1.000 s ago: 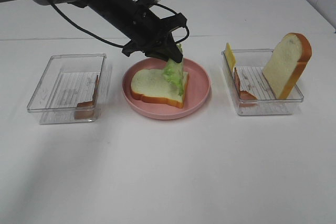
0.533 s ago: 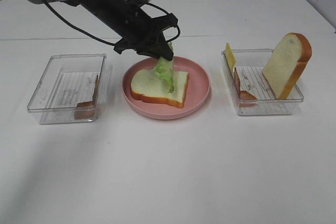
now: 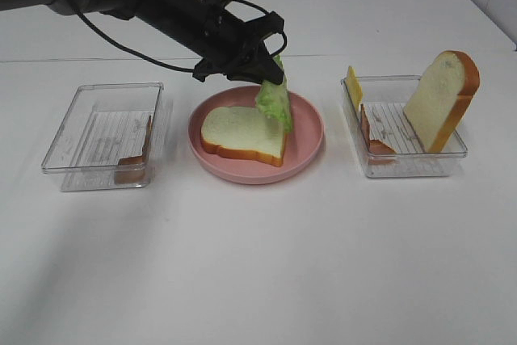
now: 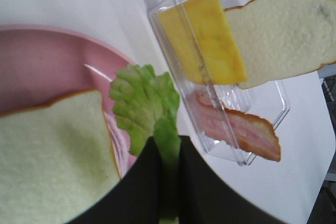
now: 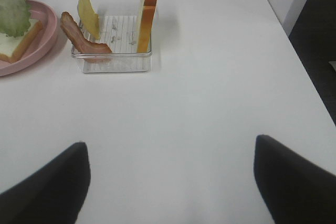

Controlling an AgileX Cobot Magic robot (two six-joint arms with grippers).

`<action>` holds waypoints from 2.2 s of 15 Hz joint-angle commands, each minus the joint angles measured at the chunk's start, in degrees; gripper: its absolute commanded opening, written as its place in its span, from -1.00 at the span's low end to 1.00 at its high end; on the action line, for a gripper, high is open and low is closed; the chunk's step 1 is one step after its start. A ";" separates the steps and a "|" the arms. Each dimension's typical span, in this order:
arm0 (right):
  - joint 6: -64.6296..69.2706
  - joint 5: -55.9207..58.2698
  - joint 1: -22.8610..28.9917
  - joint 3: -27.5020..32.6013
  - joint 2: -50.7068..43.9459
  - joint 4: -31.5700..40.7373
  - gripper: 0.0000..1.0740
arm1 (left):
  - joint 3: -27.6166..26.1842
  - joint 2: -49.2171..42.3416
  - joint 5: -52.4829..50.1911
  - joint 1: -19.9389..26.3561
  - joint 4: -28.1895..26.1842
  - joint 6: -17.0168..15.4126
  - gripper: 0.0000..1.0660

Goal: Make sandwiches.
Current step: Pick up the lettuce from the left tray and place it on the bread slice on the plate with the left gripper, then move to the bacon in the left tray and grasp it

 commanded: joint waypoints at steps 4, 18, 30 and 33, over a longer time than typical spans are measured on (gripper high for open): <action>-0.29 -0.74 -0.46 0.00 -0.69 0.00 0.51 | -0.06 0.86 2.01 0.69 3.90 -0.97 -1.00; -0.29 -0.74 -0.46 0.00 -0.69 0.00 0.51 | -8.48 0.46 6.47 3.61 15.87 -8.77 0.50; -0.29 -0.74 -0.46 0.00 -0.69 0.00 0.51 | -20.51 -4.98 23.95 3.67 40.05 -23.84 0.31; -0.29 -0.74 -0.46 0.00 -0.69 0.00 0.51 | -12.03 -12.26 23.95 3.67 42.23 -24.01 0.31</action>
